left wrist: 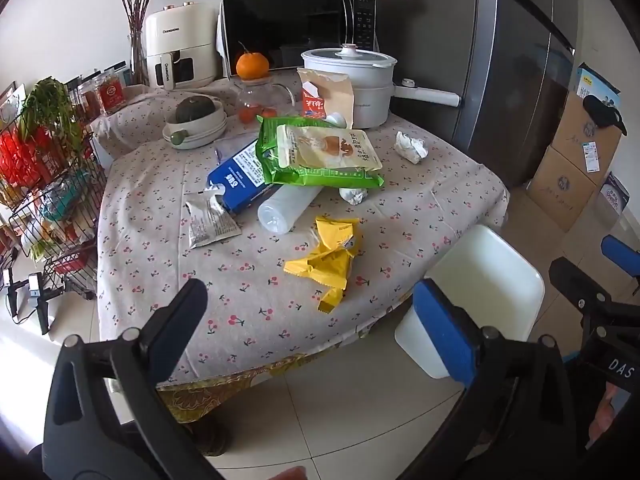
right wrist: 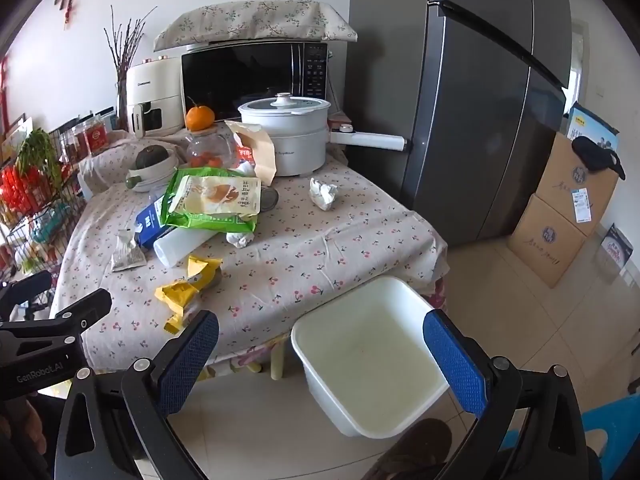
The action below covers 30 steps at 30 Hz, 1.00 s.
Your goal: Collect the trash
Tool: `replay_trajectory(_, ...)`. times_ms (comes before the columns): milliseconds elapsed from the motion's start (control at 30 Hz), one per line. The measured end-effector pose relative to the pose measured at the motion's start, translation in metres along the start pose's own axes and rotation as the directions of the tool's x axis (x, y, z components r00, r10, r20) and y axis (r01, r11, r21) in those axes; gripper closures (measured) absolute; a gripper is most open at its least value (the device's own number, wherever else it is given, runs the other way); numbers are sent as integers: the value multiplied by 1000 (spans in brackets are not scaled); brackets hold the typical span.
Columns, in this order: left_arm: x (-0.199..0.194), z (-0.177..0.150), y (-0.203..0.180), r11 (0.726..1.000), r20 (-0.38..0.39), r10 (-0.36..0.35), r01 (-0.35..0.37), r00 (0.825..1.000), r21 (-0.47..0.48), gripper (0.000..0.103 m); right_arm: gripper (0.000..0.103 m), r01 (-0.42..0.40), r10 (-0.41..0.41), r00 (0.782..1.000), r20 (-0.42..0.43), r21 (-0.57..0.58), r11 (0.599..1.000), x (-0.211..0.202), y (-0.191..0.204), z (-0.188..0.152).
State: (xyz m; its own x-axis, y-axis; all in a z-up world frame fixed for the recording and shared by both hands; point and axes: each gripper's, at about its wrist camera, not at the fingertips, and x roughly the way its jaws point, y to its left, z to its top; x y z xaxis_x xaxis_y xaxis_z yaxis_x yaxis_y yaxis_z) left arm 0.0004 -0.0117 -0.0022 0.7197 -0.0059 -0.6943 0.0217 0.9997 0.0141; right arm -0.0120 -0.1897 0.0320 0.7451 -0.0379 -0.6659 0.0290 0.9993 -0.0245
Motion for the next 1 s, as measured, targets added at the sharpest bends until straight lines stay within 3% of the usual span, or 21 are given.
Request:
replay_trajectory(100,-1,-1,-2,1000,6,6,-6,1000,-1,1,0,0,0,1000,31,-12,1000,-2,0,-7)
replay_trajectory(1000,4,-2,11,999,-3,26,-26,1000,-27,1,0,-7,7,1000,15,-2,1000,2,3,-8)
